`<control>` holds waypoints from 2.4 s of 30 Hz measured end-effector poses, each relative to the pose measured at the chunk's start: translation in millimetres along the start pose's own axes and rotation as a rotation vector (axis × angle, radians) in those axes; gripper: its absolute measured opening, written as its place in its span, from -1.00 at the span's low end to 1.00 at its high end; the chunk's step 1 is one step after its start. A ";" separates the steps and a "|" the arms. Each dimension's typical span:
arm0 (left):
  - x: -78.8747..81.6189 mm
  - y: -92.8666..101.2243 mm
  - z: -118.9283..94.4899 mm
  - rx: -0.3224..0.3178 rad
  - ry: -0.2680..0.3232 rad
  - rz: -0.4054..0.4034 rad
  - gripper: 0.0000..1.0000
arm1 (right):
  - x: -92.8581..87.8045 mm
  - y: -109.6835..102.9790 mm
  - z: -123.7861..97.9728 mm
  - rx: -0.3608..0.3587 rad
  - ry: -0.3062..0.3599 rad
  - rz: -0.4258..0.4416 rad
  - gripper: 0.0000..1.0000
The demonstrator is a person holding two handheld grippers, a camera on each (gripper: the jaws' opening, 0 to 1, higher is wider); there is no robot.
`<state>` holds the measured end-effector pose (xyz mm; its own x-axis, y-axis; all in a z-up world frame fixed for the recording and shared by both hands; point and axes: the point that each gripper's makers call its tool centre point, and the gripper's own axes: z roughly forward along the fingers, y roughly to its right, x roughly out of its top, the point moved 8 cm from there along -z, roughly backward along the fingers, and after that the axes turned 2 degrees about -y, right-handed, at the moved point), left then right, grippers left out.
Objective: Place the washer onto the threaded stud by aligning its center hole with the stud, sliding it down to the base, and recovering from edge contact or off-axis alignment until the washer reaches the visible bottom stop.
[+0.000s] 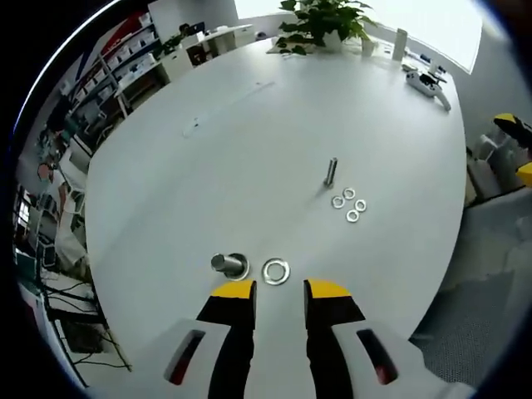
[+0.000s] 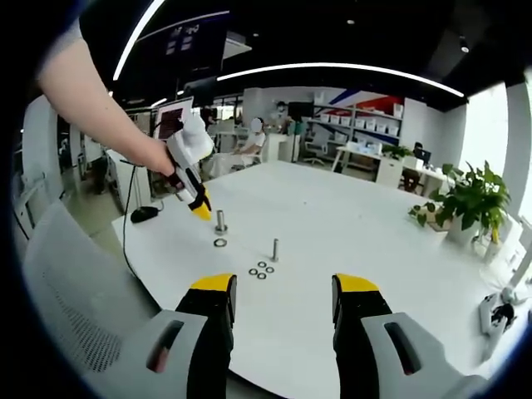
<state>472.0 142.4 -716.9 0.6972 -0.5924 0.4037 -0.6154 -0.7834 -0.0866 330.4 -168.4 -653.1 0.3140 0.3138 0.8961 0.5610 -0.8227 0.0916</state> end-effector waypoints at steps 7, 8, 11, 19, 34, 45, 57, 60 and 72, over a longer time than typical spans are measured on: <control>-3.2 9.6 12.5 -0.014 -0.049 -0.005 -0.58 | 0.0 1.9 -0.2 -0.011 0.004 0.006 -0.04; -4.1 12.3 12.1 -0.016 -0.055 -0.017 -0.58 | -0.2 1.9 0.0 -0.010 0.003 0.005 -0.04; -6.4 14.5 15.0 -0.020 -0.077 -0.036 -0.57 | 0.2 2.2 -0.1 -0.012 0.003 0.005 -0.04; -6.0 18.6 20.1 -0.028 -0.108 -0.049 -0.57 | -0.1 2.1 -0.1 -0.013 0.001 0.013 -0.04; -2.8 16.2 41.8 -0.039 -0.151 -0.042 -0.56 | -1.6 3.8 -0.1 -0.015 -0.006 0.020 -0.05; -3.6 10.1 55.1 -0.035 -0.184 -0.038 -0.56 | -2.3 4.4 -0.1 -0.021 -0.011 0.017 -0.05; -5.0 4.5 61.5 -0.027 -0.199 0.000 -0.56 | -2.3 4.4 0.6 -0.017 -0.014 0.020 -0.05; -5.2 4.4 62.9 -0.030 -0.200 0.000 -0.55 | -2.4 4.7 0.7 -0.017 -0.015 0.020 -0.05; -4.2 3.5 66.4 -0.069 -0.209 -0.038 -0.58 | -3.1 5.4 0.7 -0.024 -0.020 0.022 -0.05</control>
<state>491.3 129.6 -779.4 0.7767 -0.5946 0.2077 -0.6062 -0.7953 -0.0099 333.0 -173.5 -655.6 0.3415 0.3053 0.8889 0.5353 -0.8406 0.0830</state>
